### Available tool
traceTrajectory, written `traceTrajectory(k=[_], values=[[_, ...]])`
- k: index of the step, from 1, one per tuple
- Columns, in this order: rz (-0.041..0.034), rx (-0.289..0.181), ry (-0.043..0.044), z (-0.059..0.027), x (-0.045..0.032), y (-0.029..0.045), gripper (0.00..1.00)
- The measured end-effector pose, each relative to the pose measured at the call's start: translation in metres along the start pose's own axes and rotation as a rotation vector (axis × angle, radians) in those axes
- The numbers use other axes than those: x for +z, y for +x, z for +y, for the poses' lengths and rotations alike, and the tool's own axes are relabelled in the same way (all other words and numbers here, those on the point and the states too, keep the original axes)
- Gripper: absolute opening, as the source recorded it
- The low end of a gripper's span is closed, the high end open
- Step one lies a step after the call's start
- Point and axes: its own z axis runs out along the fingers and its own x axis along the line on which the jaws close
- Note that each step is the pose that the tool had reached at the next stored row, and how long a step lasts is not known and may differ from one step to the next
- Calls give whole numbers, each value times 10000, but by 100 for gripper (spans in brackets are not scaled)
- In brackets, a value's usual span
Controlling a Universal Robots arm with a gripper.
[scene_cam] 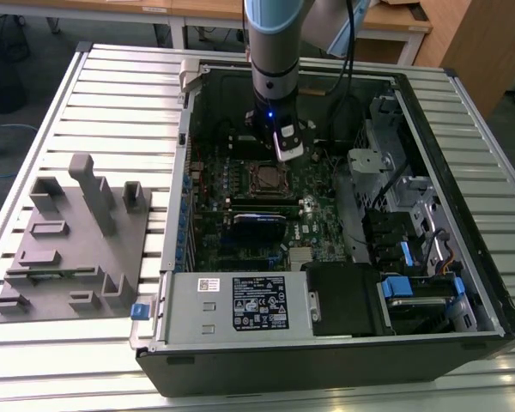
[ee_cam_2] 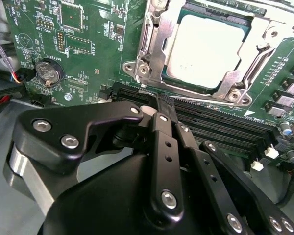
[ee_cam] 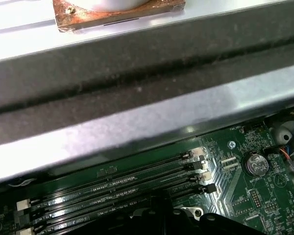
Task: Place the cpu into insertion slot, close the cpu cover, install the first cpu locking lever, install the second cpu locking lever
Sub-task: 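Install the first cpu locking lever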
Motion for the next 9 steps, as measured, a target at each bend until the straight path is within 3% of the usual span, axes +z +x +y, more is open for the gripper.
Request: traceTrajectory(k=[9], values=[[-18, -3, -8, -24, 5, -6, 10]])
